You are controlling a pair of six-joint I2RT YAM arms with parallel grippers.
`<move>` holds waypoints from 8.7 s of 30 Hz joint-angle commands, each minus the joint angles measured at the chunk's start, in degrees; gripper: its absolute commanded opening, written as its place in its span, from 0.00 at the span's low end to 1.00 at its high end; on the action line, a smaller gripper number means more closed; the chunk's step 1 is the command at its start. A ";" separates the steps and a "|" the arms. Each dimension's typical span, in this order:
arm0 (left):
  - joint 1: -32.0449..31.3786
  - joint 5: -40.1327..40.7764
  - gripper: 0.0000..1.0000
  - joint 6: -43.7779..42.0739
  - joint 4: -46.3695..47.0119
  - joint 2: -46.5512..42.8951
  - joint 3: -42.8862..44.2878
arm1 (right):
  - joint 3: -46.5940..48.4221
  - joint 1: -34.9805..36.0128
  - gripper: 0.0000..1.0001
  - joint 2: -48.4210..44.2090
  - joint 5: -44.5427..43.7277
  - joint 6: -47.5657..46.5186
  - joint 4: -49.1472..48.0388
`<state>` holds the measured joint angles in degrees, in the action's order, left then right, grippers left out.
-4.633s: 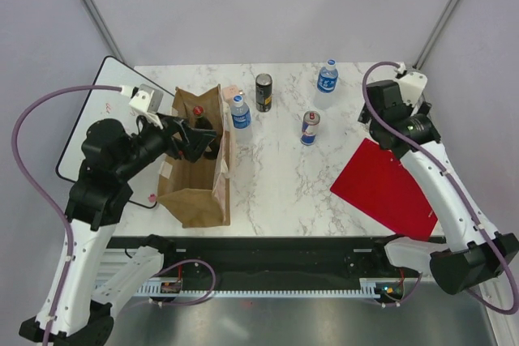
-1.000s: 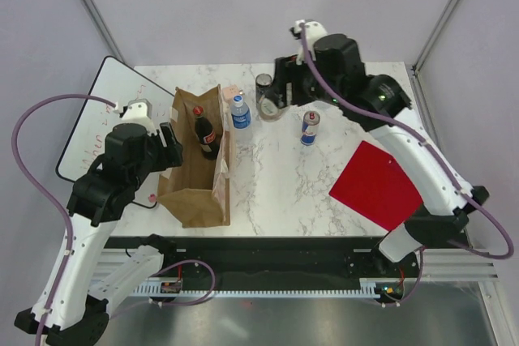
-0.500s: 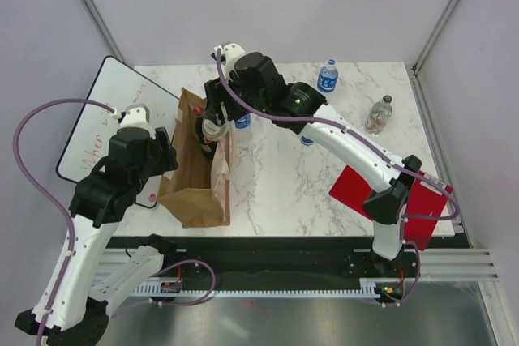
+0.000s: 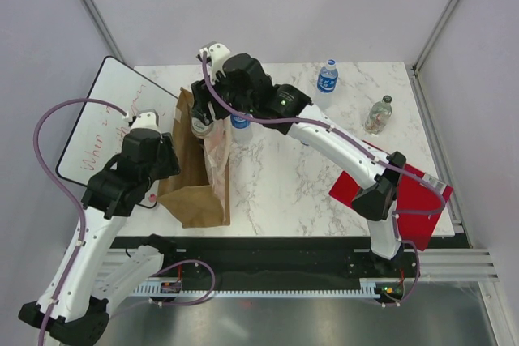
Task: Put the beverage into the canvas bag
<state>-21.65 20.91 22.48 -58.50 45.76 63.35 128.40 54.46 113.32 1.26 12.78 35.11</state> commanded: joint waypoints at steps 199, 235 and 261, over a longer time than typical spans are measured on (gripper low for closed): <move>-0.06 -4.21 0.02 0.64 4.80 -1.11 -0.60 | -5.96 0.04 0.00 0.85 -12.68 8.67 -8.83; -0.06 -8.25 1.00 -4.28 0.23 -3.04 9.86 | -26.88 -22.71 0.98 -24.72 -32.54 4.89 7.85; -0.15 -10.98 0.99 -6.13 6.64 -10.16 6.08 | -42.88 -56.12 0.98 -15.41 -15.85 -0.29 -0.91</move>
<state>-21.65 8.67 18.70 -54.04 36.56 70.48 86.80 0.45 95.81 -18.39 15.51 39.48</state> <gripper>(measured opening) 0.994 0.982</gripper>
